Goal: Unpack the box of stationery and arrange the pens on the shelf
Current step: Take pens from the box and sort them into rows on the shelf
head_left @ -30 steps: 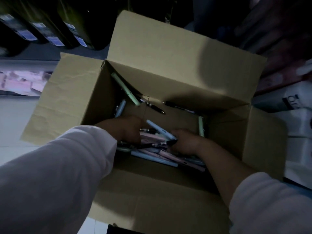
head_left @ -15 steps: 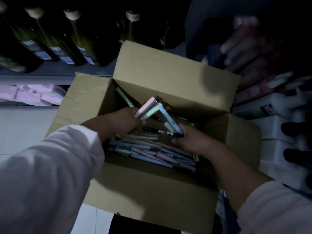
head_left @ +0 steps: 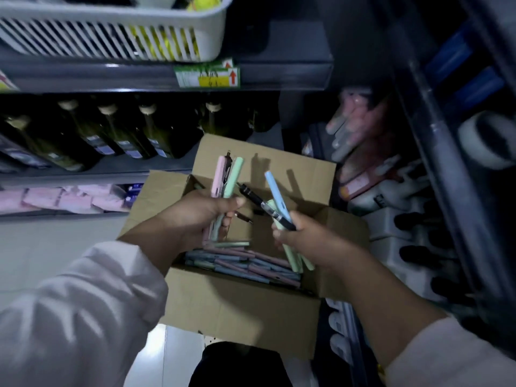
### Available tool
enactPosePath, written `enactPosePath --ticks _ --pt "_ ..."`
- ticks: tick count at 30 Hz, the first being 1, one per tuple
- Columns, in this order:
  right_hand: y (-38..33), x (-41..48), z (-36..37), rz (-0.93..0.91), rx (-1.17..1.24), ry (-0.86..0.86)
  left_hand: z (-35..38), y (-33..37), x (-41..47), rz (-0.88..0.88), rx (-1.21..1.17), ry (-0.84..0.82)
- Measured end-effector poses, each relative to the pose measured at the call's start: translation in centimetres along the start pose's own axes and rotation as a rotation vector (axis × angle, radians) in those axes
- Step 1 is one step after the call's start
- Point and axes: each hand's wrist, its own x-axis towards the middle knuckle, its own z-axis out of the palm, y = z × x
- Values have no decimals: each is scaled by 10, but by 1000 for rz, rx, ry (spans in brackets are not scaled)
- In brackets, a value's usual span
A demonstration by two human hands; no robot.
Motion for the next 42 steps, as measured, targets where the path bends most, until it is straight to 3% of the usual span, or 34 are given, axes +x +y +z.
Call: enactPosePath --ticks 3,7,13,20,24,30,42 --pt "-21 -26 -3 -32 -1 21 21 22 -30 29 -200 -30" --pt "-42 -66 -12 -58 -76 60 46 48 -69 55 -256 21" --pt "-63 -139 -31 -62 109 257 70 85 -125 167 -326 9" --pt "-77 -228 -44 -107 522 462 106 111 -182 172 -301 -130" --pt "-75 -270 -36 -93 926 591 127 115 -210 162 -269 -229" --pt "-59 -340 -8 -109 1359 836 169 94 -243 101 -161 -384" --pt "21 -534 70 -181 1421 1322 285 -19 -367 37 198 -803"
